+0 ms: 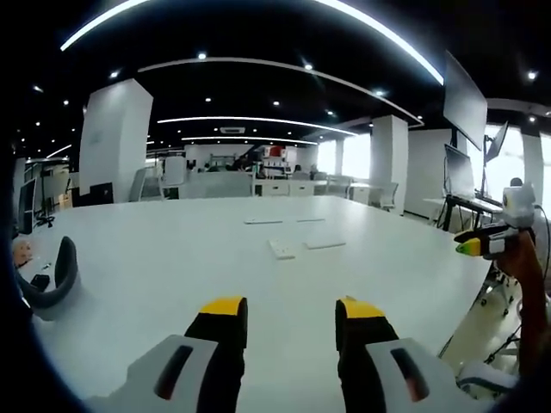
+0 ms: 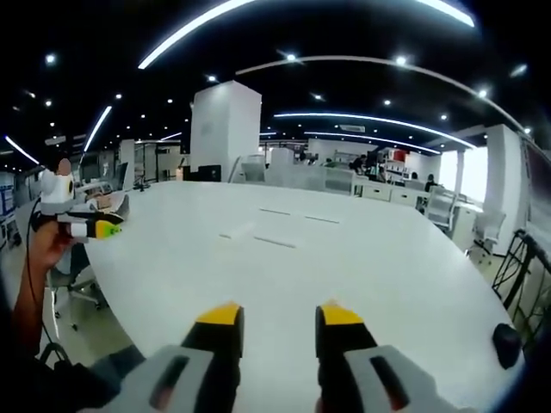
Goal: Locate the socket holder cover, grip the socket holder cover, clip it into the socket holder slot.
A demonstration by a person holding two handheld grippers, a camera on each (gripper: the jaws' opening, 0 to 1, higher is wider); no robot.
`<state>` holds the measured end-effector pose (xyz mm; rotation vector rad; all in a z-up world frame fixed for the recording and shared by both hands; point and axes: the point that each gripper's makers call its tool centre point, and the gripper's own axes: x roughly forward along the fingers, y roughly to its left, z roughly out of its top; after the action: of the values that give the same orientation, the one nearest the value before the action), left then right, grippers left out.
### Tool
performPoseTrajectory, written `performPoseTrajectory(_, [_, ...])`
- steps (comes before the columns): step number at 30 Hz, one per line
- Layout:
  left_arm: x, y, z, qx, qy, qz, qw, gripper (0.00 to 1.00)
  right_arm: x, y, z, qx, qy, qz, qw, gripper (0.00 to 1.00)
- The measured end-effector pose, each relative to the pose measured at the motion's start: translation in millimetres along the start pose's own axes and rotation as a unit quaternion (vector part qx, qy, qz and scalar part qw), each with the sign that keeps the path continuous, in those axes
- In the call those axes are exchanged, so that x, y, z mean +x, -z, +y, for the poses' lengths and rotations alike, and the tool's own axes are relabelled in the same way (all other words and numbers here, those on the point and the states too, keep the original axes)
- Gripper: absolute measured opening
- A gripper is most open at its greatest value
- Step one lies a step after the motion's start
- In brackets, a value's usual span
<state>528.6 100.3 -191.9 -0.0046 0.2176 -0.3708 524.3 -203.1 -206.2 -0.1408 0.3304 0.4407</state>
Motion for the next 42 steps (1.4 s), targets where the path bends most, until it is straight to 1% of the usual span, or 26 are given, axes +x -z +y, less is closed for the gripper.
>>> performPoseTrajectory(4, [0, -2.1, 2.9, 0.004, 0.000, 0.001, 1.0000, 0.42, 4, -2.0, -5, -0.001, -0.002, 0.004, 1.0000, 0.35])
performPoseTrajectory(5, [4, -8.0, 8.0, 0.004, -0.001, -0.001, 1.0000, 0.42, 4, -3.4, -7, -0.002, -0.001, 0.004, 1.0000, 0.35])
performPoseTrajectory(6, [4, -9.0, 8.5, 0.005, -0.001, -0.002, 1.0000, 0.42, 4, -4.5, -9, -0.002, -0.001, 0.003, 1.0000, 0.35])
performPoseTrajectory(11, [7, -7.6, 7.0, 0.005, 0.004, -0.002, 1.0000, 0.42, 5, -7.0, -12, -0.004, -0.001, 0.002, 1.0000, 0.35])
performPoseTrajectory(20, [7, -5.2, 4.3, 0.005, 0.007, 0.001, 1.0000, 0.42, 5, -8.0, -3, -0.012, -0.007, 0.001, 0.9999, 0.35])
performPoseTrajectory(30, [8, -5.4, 6.2, 0.005, 0.008, 0.004, 0.9999, 0.42, 5, -8.8, 0, -0.015, -0.006, -0.001, 0.9999, 0.35])
performPoseTrajectory(34, [3, -1.4, -1.3, 0.008, 0.008, 0.002, 0.9999, 0.41, 4, -8.8, 1, -0.017, -0.005, -0.001, 0.9998, 0.34])
performPoseTrajectory(40, [2, 0.4, 2.3, 0.008, 0.005, 0.004, 0.9999, 0.41, 3, -8.8, 3, -0.018, -0.004, -0.002, 0.9998, 0.34])
performPoseTrajectory(42, [0, 2.5, 0.6, 0.008, 0.005, 0.005, 0.9999, 0.41, 4, -7.9, 6, -0.017, -0.008, 0.000, 0.9998, 0.34])
